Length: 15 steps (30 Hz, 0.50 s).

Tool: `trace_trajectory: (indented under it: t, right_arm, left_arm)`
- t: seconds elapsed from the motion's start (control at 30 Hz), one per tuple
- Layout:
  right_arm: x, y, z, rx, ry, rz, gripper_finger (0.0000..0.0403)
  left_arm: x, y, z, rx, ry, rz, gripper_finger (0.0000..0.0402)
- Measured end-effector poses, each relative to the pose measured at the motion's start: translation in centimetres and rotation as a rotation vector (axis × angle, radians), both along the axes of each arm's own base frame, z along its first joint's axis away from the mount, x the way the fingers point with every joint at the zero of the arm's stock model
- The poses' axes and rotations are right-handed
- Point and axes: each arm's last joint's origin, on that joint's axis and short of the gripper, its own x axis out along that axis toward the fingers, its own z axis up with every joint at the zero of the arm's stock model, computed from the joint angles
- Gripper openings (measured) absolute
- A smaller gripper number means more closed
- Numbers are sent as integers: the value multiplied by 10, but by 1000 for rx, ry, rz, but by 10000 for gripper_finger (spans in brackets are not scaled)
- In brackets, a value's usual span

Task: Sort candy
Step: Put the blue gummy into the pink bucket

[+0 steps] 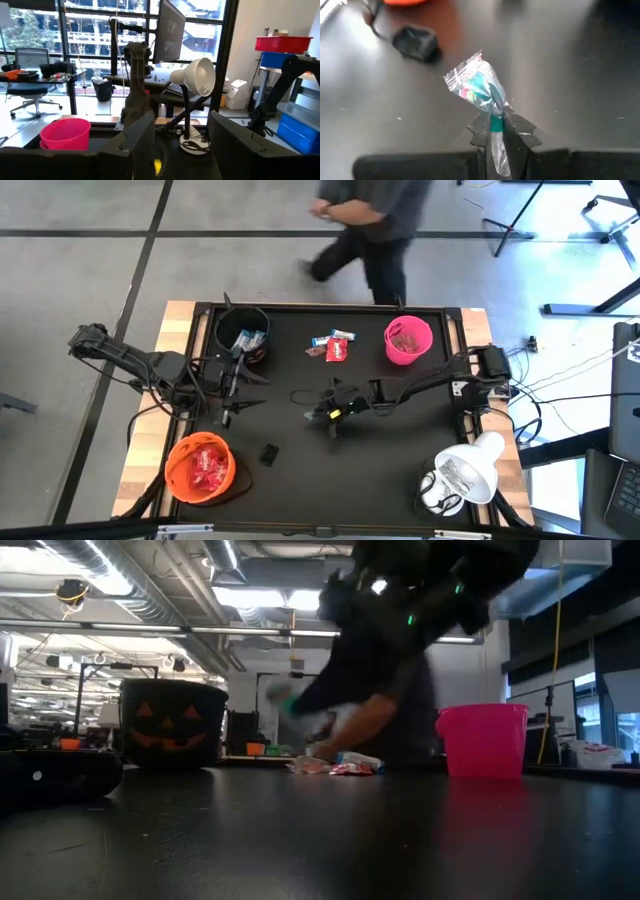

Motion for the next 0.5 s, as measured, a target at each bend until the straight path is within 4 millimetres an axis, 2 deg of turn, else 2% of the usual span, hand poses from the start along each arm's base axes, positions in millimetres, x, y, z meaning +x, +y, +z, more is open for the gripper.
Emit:
trace_trajectory:
  t: [0.23,0.37,0.5]
  right_arm:
    - [-29,-6,68,-60,-75,-47,18]
    - [-59,-12,109,-153,-113,-98,12]
    - [-98,-23,147,-297,-146,-203,25]
  left_arm:
    - [0,0,0,0,1,5,173]
    - [0,0,0,0,1,6,173]
    - [0,0,0,0,2,6,173]
